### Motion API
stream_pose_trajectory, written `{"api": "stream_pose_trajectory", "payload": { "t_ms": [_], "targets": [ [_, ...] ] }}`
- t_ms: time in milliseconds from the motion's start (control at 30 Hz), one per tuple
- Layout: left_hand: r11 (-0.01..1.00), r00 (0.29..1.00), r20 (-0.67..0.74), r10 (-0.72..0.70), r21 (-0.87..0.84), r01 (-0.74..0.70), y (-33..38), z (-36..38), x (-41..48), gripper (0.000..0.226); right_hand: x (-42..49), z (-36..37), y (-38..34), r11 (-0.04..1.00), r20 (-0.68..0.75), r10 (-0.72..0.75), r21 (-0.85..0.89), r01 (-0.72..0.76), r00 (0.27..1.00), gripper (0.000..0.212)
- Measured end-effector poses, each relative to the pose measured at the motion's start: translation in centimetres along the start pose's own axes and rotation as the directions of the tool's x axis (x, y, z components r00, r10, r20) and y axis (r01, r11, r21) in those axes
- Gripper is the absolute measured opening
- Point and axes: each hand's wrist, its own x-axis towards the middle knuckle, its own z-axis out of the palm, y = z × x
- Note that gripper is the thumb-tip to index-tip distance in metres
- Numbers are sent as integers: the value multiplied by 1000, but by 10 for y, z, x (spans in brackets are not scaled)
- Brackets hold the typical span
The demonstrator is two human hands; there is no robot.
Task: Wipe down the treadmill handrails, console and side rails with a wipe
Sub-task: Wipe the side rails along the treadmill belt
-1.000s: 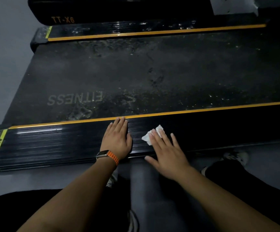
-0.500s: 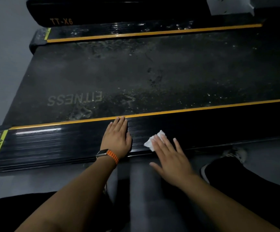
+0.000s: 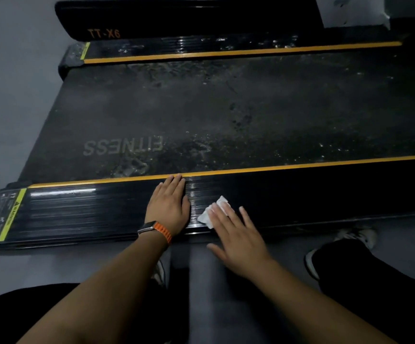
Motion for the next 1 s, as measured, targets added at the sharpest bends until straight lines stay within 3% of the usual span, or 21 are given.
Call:
{"api": "stream_pose_trajectory", "payload": {
  "t_ms": [167, 267, 400, 500, 633, 733, 867, 1000],
  "targets": [
    [1000, 1000, 6, 1, 4, -1, 4, -1, 0, 66, -31, -6, 53, 993, -8, 113, -22, -113, 994, 78],
    [1000, 1000, 12, -2, 6, 1, 5, -1, 1, 65, -18, -6, 35, 986, 12, 169, 0, -169, 986, 82],
    [1000, 1000, -9, 4, 2, -4, 5, 0, 0, 64, 26, -3, -3, 999, 23, 35, 31, -35, 999, 84],
    [1000, 1000, -2, 9, 11, -9, 4, 1, 0, 63, 26, -7, 17, 1000, 74, -16, -7, 16, 997, 84],
    [1000, 1000, 0, 2, 22, -2, 5, 0, 0, 63, -5, -16, 65, 993, 94, 117, -25, -116, 989, 83],
    [1000, 1000, -9, 8, 18, -8, 5, 2, 0, 62, 3, -17, 56, 985, 108, 170, -8, -171, 979, 86],
    [1000, 1000, -24, 14, 14, -14, 6, 1, 0, 63, 43, -14, 18, 996, 142, 64, 46, -71, 988, 88],
    [1000, 1000, -12, 8, 10, -7, 5, 1, 0, 65, 44, -16, 38, 1000, 157, -1, 30, -4, 988, 84]
  ]
}}
